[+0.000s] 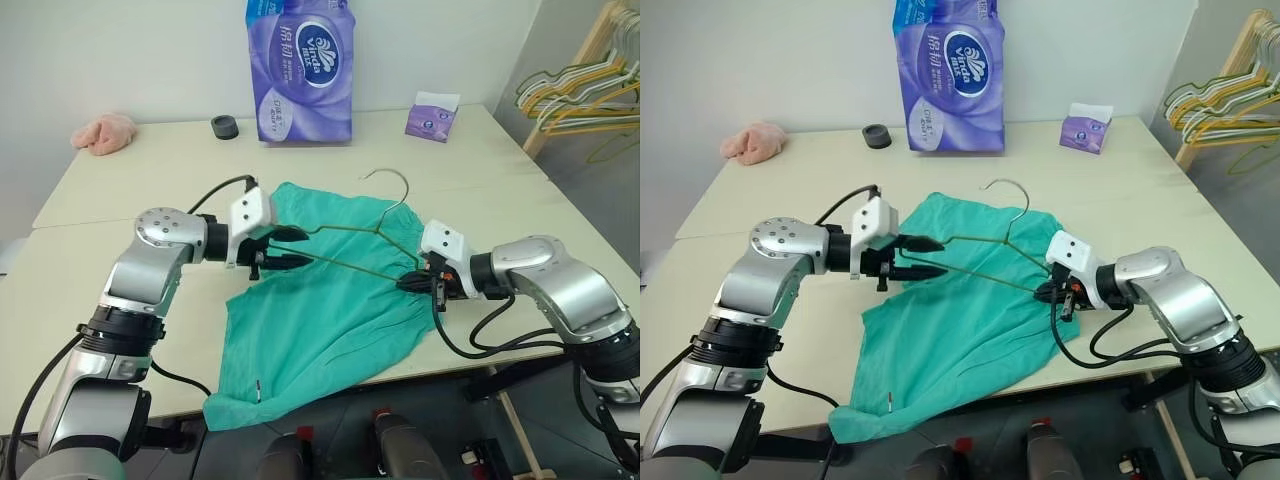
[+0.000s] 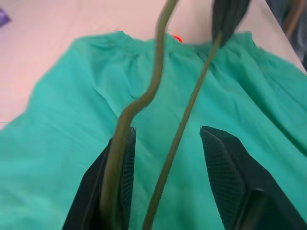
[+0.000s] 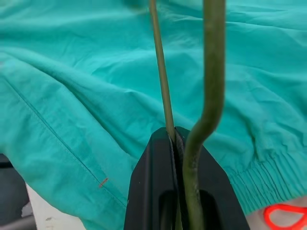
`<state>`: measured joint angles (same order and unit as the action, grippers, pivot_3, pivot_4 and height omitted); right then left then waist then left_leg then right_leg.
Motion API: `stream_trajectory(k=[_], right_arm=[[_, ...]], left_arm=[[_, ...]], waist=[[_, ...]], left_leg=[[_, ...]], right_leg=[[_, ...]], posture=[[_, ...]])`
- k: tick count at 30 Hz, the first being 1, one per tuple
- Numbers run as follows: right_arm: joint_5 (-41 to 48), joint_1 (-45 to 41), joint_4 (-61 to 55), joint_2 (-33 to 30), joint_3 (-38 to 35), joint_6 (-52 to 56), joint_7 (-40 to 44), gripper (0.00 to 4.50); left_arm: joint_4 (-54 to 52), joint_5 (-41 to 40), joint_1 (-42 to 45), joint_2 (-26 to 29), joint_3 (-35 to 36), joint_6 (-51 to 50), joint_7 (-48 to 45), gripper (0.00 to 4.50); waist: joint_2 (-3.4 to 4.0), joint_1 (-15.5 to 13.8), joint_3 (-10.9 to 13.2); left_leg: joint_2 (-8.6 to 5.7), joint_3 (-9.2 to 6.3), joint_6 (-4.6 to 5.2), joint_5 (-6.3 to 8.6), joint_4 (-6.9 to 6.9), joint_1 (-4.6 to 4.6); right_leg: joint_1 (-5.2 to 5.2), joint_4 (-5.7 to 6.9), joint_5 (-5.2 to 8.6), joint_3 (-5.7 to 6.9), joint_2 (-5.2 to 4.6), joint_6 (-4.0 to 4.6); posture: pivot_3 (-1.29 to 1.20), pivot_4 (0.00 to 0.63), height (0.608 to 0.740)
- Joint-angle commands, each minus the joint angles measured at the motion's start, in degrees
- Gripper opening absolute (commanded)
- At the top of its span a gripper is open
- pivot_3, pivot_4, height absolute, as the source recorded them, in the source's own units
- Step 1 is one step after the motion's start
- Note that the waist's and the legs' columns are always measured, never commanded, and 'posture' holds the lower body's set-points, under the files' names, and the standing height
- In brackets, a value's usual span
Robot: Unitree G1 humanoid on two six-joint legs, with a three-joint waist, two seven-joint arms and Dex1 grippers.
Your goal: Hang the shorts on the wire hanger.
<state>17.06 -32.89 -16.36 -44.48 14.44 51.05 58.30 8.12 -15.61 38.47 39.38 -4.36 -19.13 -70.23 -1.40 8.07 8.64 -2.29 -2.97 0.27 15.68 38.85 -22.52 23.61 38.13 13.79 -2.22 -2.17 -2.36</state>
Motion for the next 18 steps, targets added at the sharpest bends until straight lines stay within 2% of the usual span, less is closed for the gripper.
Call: stream_trajectory(k=[1,4,8,14,18], right_arm=[[1.85,3.15,-2.42,-2.48,-5.62,2.64,-1.85,0.0],[3.64,7.12,-4.1,-3.91,-9.83,5.22,-3.01,0.0],[8.04,14.51,-6.01,-4.93,-19.93,12.43,-5.34,0.0],[14.18,26.65,-8.87,-2.75,-35.66,25.25,-9.52,0.0],[17.41,32.78,-10.42,-2.23,-42.35,31.54,-10.55,0.0]], left_arm=[[2.47,-2.52,2.56,0.07,6.08,-1.62,4.57,2.21],[3.92,-3.15,2.73,0.26,7.54,-2.33,5.56,2.21],[3.62,-1.71,-0.8,1.44,6.46,1.36,3.45,2.21],[-1.79,-4.97,-5.95,1.96,4.15,-0.47,-2.92,2.21],[-2.75,-5.36,-6.37,2.37,2.8,-0.81,-5.83,2.21]], waist=[[0.0,-0.06,0.0],[0.0,-0.09,0.0],[0.01,-0.1,-0.02],[0.0,-0.1,-0.02],[0.01,-0.06,-0.02]], left_leg=[[0.0,0.01,0.0,0.0,0.0,0.0],[-0.01,0.02,0.0,0.0,0.0,-0.01],[-0.01,0.02,0.0,0.0,0.0,-0.02],[0.0,0.03,0.0,0.0,-0.02,-0.02],[-0.01,0.04,0.0,0.01,-0.02,-0.03]], right_leg=[[0.0,0.0,0.0,-0.01,0.0,0.0],[0.0,0.0,0.0,-0.01,-0.01,0.0],[0.0,-0.01,-0.01,-0.03,-0.01,-0.01],[-0.01,0.0,-0.01,-0.04,-0.02,0.0],[-0.05,-0.04,-0.01,-0.04,-0.01,-0.01]], posture=[[-0.22,0.108,0.74],[-0.22,0.11,0.74],[-0.23,0.111,0.74],[-0.27,0.125,0.74],[-0.29,0.132,0.74]])
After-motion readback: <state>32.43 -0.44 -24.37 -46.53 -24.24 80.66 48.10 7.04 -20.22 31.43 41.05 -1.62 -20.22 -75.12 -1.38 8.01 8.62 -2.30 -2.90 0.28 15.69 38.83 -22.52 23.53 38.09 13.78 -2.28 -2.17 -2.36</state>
